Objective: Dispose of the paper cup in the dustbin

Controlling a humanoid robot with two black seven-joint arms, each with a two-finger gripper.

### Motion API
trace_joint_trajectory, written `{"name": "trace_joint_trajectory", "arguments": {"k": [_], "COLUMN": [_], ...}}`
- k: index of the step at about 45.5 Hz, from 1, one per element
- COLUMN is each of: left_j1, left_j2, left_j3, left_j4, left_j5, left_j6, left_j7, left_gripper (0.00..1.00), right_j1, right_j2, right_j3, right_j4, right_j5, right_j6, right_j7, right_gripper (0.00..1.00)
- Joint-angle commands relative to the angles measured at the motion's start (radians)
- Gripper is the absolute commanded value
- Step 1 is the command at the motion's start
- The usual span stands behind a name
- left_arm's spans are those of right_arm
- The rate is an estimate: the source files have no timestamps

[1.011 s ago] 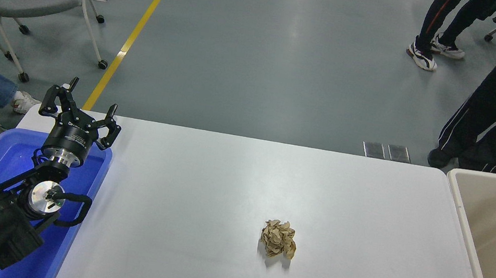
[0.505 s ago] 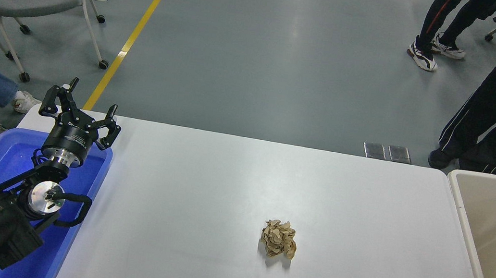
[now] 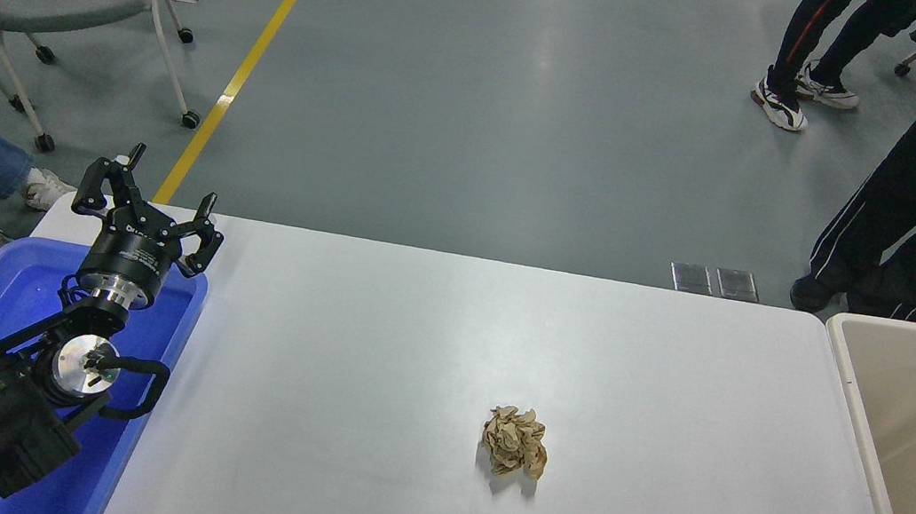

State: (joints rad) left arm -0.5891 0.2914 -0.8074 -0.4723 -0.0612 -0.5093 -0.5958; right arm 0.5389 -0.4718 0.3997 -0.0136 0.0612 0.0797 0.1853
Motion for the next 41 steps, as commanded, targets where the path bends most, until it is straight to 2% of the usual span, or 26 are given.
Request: {"name": "trace_joint_trajectory", "arguments": {"k": [1, 34, 36, 41], "left_j1": [0.000, 0.000, 0.000, 0.000], "left_j2": [0.000, 0.000, 0.000, 0.000], "left_j3": [0.000, 0.000, 0.000, 0.000], "left_j4": [0.000, 0.000, 0.000, 0.000], "left_j5": [0.000, 0.000, 0.000, 0.000], "left_j6": [0.000, 0.000, 0.000, 0.000], "left_j7": [0.001, 0.001, 0.001, 0.001], "left_gripper": [1.00, 1.00, 1.00, 1.00], "right_j1": [0.004, 0.076, 0.081, 0.082], "right_j2": [-0.001, -0.030, -0.048, -0.137], "right_j3": [0.001, -0.127, -0.121, -0.049], "right_j4": [-0.002, 0.017, 0.035, 0.223], "right_j5": [0.000, -0.015, -0.014, 0.002], "right_j6": [-0.006, 0.031, 0.051, 0.069], "right_j7": [0.000, 0.002, 0.005, 0.026], "right_gripper": [0.97, 0.99, 0.99, 0.99]}}
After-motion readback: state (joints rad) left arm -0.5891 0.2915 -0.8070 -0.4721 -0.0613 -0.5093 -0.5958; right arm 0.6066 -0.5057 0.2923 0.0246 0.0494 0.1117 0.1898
